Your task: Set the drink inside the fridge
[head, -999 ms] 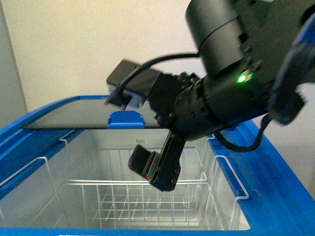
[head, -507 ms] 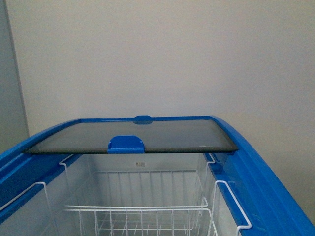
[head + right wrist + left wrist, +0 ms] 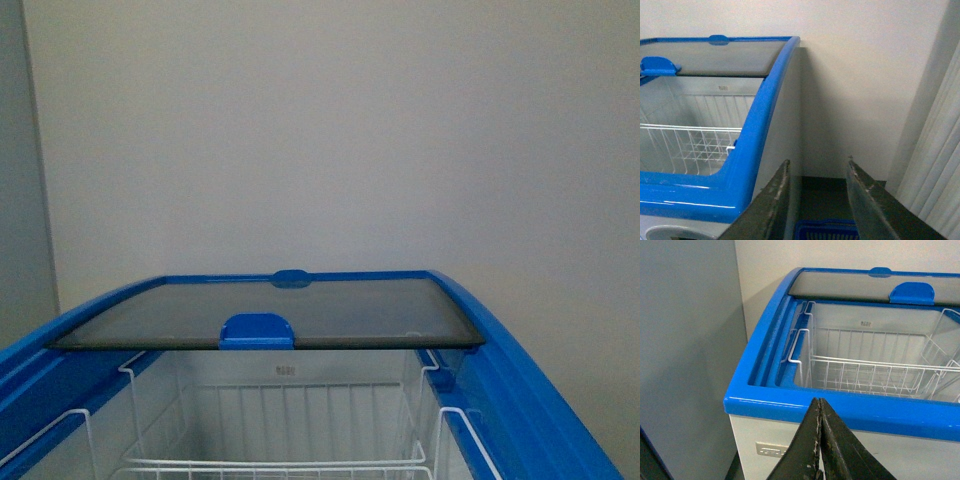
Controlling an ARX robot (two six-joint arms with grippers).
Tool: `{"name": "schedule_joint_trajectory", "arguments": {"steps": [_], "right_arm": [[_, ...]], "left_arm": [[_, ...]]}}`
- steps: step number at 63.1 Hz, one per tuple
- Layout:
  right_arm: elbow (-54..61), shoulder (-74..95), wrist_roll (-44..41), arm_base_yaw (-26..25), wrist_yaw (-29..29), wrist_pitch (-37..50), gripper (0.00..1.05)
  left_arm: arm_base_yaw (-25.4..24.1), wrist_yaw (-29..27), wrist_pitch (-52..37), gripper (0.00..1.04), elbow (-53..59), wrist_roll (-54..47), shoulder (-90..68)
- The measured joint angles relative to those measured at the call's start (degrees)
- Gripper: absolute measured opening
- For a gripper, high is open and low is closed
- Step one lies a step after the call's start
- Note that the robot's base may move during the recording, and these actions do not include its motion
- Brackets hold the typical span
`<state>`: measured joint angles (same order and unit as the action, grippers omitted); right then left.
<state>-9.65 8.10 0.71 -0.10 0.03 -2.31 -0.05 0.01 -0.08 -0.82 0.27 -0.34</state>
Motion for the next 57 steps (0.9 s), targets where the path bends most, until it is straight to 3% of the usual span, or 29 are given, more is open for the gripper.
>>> {"name": "schedule_joint_trajectory", "arguments": {"steps": [13,57], "right_arm": [[2.38,-1.95,-0.35,0.00,0.02,0.87,0.02],[8.72,-7.58,-0.55,0.00,0.02,2.12,0.03]], "left_arm": [[0.00,-0.02,0.00,0.03,-0.02,0.00,0.00],[0.00,0.00,0.00,0.03,0.00,0.02,0.00]]}}
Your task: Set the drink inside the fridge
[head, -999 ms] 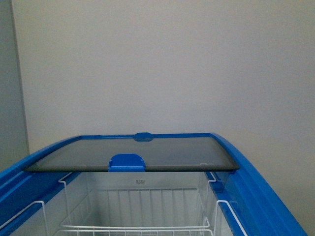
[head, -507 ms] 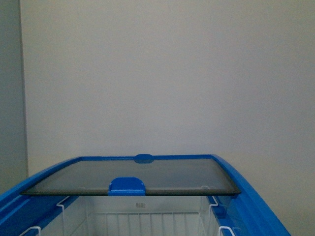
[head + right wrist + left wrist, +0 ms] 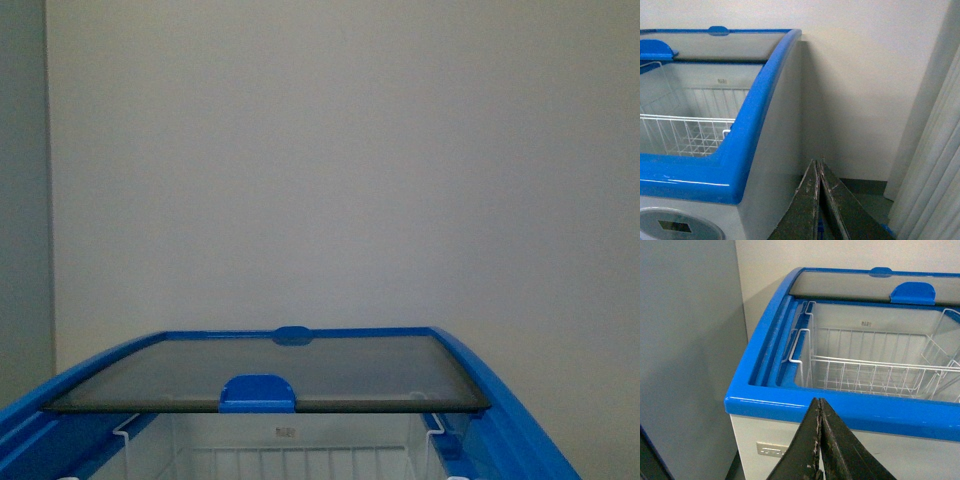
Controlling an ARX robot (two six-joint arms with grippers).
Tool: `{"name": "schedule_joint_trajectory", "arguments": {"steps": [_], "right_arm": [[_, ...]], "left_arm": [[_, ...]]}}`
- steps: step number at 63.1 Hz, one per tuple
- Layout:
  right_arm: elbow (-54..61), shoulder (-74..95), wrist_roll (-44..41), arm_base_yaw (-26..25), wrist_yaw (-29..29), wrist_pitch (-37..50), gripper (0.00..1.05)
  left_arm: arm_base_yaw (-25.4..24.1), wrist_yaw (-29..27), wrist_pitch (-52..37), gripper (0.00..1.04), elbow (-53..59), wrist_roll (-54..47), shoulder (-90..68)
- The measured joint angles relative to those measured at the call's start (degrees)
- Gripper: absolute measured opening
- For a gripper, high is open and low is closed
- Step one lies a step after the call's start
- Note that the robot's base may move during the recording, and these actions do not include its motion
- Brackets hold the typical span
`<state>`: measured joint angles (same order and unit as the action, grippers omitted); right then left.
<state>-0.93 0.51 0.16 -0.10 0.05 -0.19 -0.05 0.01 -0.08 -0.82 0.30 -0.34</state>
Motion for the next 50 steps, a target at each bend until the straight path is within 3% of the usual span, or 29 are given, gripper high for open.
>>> {"name": "schedule_joint_trajectory", "arguments": {"steps": [12,45,50], "right_arm": [[0.00,-0.13,0.00,0.00,0.02,0.04,0.03],[0.00,-0.15,-0.02,0.00,0.00,0.04,0.76],[0.00,-0.15,-0.02,0.00,0.00,0.04,0.91]], "left_arm": [[0.00,-0.02,0.00,0.05,0.00,0.00,0.02],[0.00,-0.02,0.00,0.81,0.00,-0.02,0.02],[0.00,-0.02,0.00,0.96,-0.02,-0.02,0.02]]}}
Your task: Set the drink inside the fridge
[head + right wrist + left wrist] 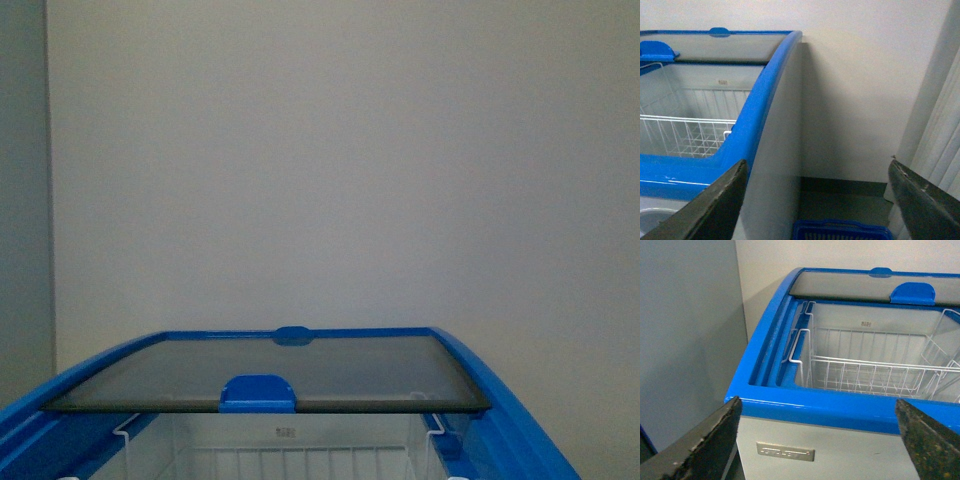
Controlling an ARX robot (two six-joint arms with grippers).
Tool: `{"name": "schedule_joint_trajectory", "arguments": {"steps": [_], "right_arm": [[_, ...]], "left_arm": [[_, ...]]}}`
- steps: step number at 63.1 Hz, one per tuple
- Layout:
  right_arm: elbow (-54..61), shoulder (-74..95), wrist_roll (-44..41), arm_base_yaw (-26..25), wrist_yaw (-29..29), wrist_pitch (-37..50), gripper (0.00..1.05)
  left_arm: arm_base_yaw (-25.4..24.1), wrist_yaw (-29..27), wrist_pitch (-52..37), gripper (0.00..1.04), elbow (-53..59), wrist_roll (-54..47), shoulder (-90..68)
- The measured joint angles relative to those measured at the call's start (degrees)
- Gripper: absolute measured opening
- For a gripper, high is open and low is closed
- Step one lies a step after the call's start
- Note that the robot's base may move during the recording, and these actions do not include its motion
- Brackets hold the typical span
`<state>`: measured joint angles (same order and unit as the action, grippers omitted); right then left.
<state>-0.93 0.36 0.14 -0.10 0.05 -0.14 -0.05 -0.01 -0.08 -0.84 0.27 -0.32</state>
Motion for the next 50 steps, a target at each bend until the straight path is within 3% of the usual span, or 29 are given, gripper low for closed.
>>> {"name": "schedule_joint_trajectory", "arguments": {"steps": [5,50], "right_arm": [[0.00,0.00,0.04,0.00,0.00,0.00,0.99],[0.00,0.00,0.02,0.00,0.00,0.00,0.97]], "left_arm": [[0.00,0.02,0.00,0.97,0.02,-0.04,0.00],[0.00,0.00,0.00,0.97,0.02,-0.02,0.00]]}}
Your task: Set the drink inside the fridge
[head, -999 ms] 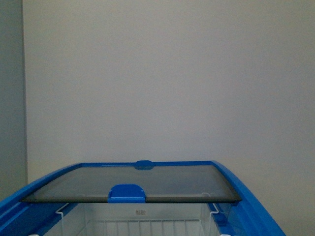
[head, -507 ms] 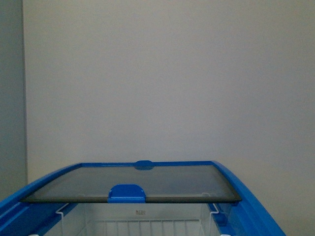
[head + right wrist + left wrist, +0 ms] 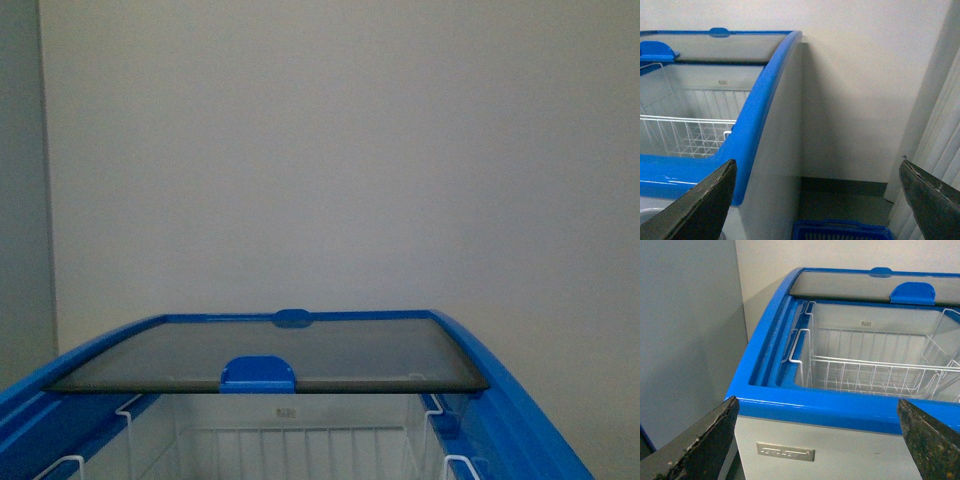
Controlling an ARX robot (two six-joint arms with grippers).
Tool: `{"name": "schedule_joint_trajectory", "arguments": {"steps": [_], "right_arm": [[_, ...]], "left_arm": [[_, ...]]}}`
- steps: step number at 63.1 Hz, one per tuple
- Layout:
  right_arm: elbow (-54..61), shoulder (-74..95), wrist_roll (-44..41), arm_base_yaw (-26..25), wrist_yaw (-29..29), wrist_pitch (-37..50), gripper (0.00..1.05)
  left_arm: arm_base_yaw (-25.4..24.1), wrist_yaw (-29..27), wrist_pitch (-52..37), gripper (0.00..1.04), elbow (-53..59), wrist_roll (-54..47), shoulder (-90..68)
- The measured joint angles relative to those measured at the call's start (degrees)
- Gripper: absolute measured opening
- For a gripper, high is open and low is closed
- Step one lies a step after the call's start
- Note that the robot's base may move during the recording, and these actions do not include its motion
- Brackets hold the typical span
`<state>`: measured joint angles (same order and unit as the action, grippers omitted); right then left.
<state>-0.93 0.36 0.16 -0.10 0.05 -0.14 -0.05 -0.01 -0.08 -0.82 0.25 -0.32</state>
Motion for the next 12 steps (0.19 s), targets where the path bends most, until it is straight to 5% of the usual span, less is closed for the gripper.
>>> {"name": "schedule_joint_trajectory", "arguments": {"steps": [12], "right_arm": [[0.00,0.00,-0.02,0.00,0.00,0.00,0.97]], "left_arm": [[0.00,0.00,0.00,0.97,0.00,0.00,0.00]]}}
